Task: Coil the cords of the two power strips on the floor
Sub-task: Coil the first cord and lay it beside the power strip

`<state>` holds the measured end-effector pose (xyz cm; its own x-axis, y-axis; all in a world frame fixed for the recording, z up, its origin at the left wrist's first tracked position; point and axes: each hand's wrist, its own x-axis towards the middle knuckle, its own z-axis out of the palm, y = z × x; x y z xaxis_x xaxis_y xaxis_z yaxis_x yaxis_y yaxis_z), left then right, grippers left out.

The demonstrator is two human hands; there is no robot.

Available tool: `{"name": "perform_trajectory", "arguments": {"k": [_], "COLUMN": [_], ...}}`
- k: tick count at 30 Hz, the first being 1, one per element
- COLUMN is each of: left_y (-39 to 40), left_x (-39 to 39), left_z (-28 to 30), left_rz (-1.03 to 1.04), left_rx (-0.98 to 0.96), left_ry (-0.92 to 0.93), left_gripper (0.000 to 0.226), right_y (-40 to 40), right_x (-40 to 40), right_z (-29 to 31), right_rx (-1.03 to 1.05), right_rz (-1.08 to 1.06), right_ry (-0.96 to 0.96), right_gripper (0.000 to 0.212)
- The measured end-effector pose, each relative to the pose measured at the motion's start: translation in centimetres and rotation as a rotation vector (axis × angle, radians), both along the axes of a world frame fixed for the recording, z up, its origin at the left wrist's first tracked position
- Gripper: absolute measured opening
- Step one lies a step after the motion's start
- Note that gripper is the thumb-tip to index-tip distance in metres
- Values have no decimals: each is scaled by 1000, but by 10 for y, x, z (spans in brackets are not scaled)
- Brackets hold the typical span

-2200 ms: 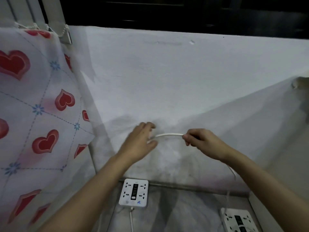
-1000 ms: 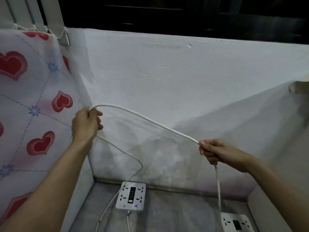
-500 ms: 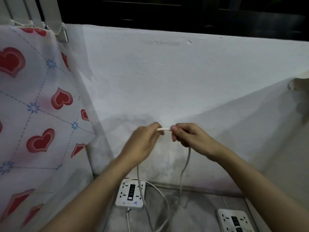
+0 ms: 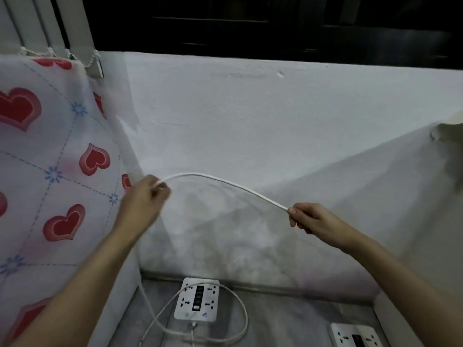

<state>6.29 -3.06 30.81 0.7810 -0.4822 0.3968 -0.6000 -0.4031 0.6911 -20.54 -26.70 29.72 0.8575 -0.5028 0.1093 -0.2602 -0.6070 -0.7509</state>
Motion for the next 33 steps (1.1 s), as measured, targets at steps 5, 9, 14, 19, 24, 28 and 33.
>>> {"name": "perform_trajectory", "arguments": {"k": [5,9,14,19,24,28,33], "left_y": [-26,-34,-36,-20,-5,-10,-37], "left_x": [-73,-114,-120,-79,-56,-77,-119], "left_z": [12,12,24,34,30,28,1], "left_rz": [-679,-929,-846,-670,-685,-853,-840], "left_rx": [100,80,-247,-425,39,207,90], "left_ry": [96,474,641,731,585,695,838], "left_gripper": [14,22,25,24,34,38,33], "right_y": [31,45,21,1,-2,4,0], "right_x": [19,34,24,-2,-3,3,14], "right_z": [31,29,20,14,10,14,-6], "right_rx": [-483,-625,-398,0,-120,-357,-454], "right_rz": [185,271,104,-27,-35,-65,-262], "right_ry": [-80,-185,-231,-217,-78,-55,2], "right_gripper": [32,31,27,35,34,27,42]}}
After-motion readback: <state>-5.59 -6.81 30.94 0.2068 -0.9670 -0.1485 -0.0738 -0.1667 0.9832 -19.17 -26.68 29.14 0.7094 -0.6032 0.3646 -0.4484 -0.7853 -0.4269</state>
